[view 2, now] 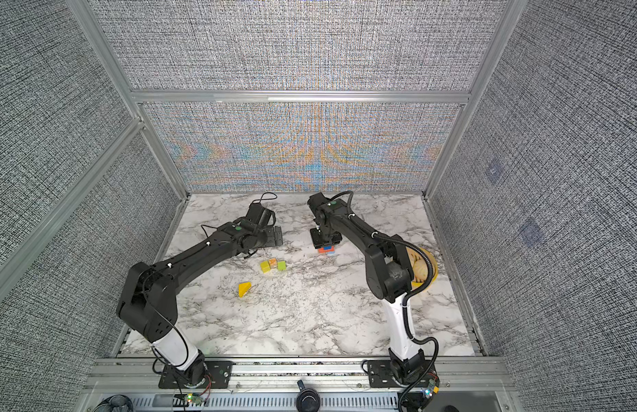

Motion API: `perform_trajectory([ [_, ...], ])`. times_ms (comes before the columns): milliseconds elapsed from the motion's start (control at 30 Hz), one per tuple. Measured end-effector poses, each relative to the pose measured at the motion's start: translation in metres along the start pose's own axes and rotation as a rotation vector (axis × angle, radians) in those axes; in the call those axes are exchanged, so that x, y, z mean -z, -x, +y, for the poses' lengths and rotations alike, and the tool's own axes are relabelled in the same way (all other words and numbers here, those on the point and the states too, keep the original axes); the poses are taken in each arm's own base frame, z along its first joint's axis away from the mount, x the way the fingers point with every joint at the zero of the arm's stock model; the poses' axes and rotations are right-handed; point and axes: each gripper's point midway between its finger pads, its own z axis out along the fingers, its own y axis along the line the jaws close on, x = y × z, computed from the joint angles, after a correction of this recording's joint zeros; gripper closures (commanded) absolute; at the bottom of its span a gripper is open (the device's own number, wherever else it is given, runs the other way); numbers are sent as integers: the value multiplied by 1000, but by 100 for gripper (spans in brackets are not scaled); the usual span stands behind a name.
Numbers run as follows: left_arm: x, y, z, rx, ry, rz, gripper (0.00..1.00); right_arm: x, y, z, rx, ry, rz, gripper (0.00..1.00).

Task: Build the wood block tower
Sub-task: 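Move the right gripper to the lime-green cube beside the 'A' block and grasp it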

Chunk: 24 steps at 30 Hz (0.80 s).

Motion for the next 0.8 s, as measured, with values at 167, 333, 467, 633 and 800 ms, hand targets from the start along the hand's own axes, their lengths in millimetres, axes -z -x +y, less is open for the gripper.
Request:
perform_trajectory([
  [167,2,-19,17,5,43,21,1,-2,-7,27,24,34,-20,50],
  [333,2,-40,36,15,91,43,1,-7,-5,57,49,69,-37,49],
  [467,9,-51,53,24,129,30,1,-17,-1,78,61,89,-33,48],
  [633,13,-65,74,59,167,20,1,-31,-2,98,71,108,-13,47],
  [800,10,-81,87,80,191,31,1,-39,-1,117,87,121,-5,45],
])
